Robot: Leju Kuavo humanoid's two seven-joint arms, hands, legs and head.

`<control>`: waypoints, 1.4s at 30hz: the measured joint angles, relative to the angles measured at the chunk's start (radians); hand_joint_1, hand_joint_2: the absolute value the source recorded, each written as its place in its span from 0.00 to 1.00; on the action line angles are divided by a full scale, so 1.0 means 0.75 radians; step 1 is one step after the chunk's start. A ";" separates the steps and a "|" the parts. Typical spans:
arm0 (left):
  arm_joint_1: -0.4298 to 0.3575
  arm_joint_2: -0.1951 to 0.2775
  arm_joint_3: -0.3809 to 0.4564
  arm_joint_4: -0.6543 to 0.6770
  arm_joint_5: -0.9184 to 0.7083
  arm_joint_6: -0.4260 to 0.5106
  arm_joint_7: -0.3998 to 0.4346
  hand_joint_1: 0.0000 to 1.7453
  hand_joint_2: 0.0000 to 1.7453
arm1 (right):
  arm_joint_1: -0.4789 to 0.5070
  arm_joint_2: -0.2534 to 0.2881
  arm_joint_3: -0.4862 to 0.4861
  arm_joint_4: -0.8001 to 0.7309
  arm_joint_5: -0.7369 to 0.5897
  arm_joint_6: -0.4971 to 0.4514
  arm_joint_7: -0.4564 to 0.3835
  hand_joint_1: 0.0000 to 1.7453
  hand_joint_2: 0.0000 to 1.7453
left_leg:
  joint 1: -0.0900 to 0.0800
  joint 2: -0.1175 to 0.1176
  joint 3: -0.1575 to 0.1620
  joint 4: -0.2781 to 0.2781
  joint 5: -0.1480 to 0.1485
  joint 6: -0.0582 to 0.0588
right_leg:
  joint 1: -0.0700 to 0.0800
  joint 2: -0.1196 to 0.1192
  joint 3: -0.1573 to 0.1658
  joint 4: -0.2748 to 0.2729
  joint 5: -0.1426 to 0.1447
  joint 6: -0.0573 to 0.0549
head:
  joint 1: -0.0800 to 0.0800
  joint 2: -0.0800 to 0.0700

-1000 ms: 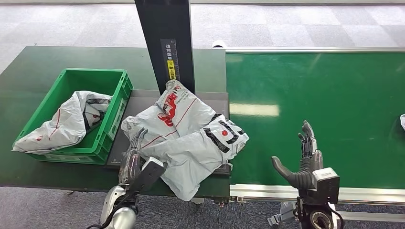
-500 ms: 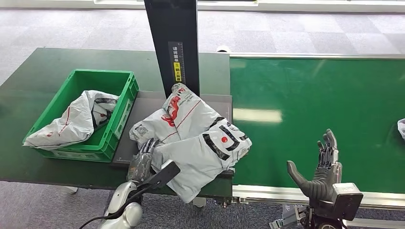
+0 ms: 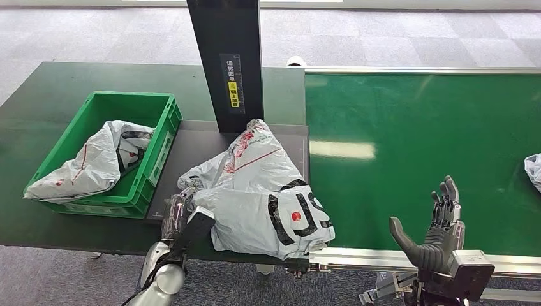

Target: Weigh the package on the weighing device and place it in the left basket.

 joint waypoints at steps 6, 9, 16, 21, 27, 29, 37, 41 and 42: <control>-0.002 -0.001 -0.021 -0.083 0.233 0.095 -0.250 1.00 1.00 | 0.001 0.000 0.000 0.000 -0.017 -0.009 0.000 0.00 1.00 | 0.000 0.002 -0.005 0.000 -0.002 0.000 | 0.000 0.001 -0.006 0.000 -0.001 0.000 | 0.000 0.000; 0.005 0.000 -0.032 -0.123 0.295 0.132 -0.316 1.00 1.00 | 0.001 0.000 0.000 0.000 -0.019 -0.009 0.000 0.00 1.00 | 0.000 0.004 -0.006 0.000 -0.003 0.000 | 0.000 0.002 -0.007 0.000 -0.001 0.000 | 0.000 0.000; 0.066 0.042 -0.112 -0.445 0.445 0.323 -0.403 1.00 1.00 | 0.004 -0.003 0.003 0.001 -0.039 -0.023 -0.008 0.00 1.00 | 0.000 0.005 -0.008 0.000 -0.003 0.000 | 0.000 0.004 -0.009 0.000 -0.002 0.000 | 0.000 0.000; 0.091 0.035 -0.056 -0.766 0.124 0.328 -0.409 1.00 1.00 | 0.001 -0.007 0.008 0.012 -0.050 -0.029 -0.019 0.00 1.00 | 0.000 0.005 -0.009 0.000 -0.003 0.000 | 0.000 0.004 -0.009 0.000 -0.003 0.000 | 0.000 0.000; 0.043 -0.001 0.143 -0.926 -0.212 0.328 -0.408 1.00 1.00 | 0.007 -0.007 0.012 0.015 -0.042 -0.038 -0.032 0.00 1.00 | 0.000 0.005 -0.008 0.000 -0.003 0.000 | 0.001 0.004 -0.009 0.000 -0.003 0.000 | 0.000 0.000; -0.017 -0.024 0.248 -0.908 -0.367 0.328 -0.408 1.00 1.00 | 0.012 -0.007 0.012 0.015 -0.035 -0.040 -0.034 0.00 1.00 | 0.001 0.005 -0.007 0.000 -0.003 0.000 | 0.001 0.004 -0.008 0.000 -0.002 0.000 | 0.000 0.000; -0.336 -0.080 0.748 -0.660 -0.776 0.328 -0.375 1.00 1.00 | 0.037 -0.006 0.009 0.007 -0.005 -0.041 -0.035 0.00 1.00 | 0.001 0.010 -0.006 0.000 -0.003 0.000 | 0.001 0.009 -0.008 0.001 -0.002 -0.001 | 0.000 0.000; -0.453 -0.055 0.903 -0.483 -0.958 0.328 -0.122 1.00 1.00 | 0.044 -0.007 0.006 -0.012 0.001 -0.042 -0.030 0.00 1.00 | 0.001 0.011 -0.006 0.000 -0.003 -0.001 | 0.001 0.010 -0.009 0.001 -0.002 -0.001 | 0.000 0.000; -0.468 -0.040 0.917 -0.446 -1.003 0.328 -0.028 1.00 1.00 | 0.048 -0.007 0.005 -0.018 0.003 -0.042 -0.028 0.00 1.00 | 0.001 0.012 -0.006 0.000 -0.003 -0.001 | 0.001 0.011 -0.009 0.001 -0.002 -0.001 | 0.000 0.000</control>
